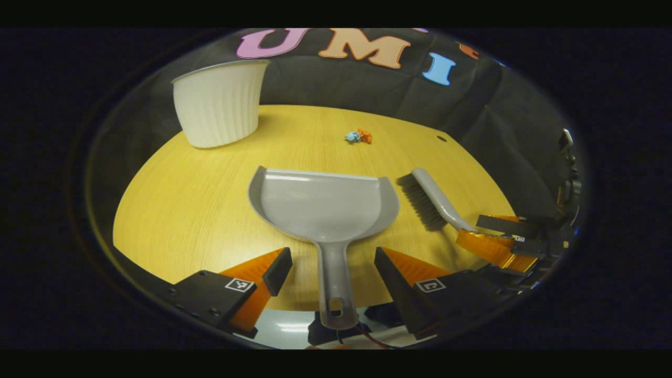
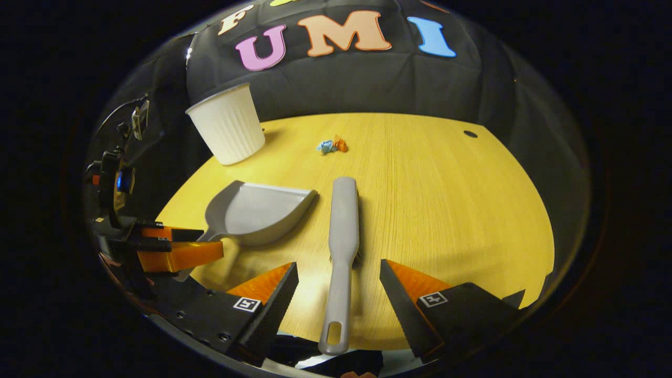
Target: Pick up the small broom and dustpan from the desktop, sweep the trash into the dustpan with the broom, and then empty the trash into the garbage bin.
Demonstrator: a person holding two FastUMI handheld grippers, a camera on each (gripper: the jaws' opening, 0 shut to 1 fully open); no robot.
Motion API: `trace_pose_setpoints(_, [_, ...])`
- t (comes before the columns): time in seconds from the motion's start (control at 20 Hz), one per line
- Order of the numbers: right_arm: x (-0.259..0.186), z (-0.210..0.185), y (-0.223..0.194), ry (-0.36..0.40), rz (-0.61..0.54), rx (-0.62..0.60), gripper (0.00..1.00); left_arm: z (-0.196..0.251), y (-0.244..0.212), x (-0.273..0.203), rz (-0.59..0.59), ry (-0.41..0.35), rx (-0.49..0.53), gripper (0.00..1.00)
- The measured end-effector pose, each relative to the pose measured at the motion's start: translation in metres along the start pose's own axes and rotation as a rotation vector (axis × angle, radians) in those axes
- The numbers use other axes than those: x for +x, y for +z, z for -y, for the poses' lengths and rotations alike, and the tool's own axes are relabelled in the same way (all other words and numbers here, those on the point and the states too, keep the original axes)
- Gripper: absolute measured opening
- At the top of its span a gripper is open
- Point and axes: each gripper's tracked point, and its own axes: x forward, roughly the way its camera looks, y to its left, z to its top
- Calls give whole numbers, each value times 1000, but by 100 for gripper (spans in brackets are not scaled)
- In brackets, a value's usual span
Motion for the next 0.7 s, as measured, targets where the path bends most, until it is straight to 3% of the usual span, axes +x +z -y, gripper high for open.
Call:
trace_pose_setpoints(0.15, [5, 3, -2, -10, -57, -21, 93, -3, -9, 13, -90, 16, 21, 94])
trace_pose_setpoints(0.4, [16, 5, -14, -7, -111, -34, 92, -6, -17, 26, -142, 35, 27, 95])
trace_pose_setpoints(0.45, [17, 5, -16, -5, -124, -35, 91, -8, -18, 27, -152, 36, 28, 89])
trace_pose_setpoints(0.5, [19, 5, -18, -8, -137, -34, 84, -8, -23, 26, -175, 35, 21, 88])
trace_pose_setpoints(0.55, [20, 4, -20, -3, -147, -28, 81, -10, -27, 27, -196, 42, 6, 73])
trace_pose_setpoints(0.65, [20, 3, -23, -13, -164, -15, 47, -11, -32, 26, -228, 54, -22, 40])
trace_pose_setpoints(0.7, [24, 5, -26, -16, -175, -4, 30, -9, -30, 27, -233, 55, -19, 35])
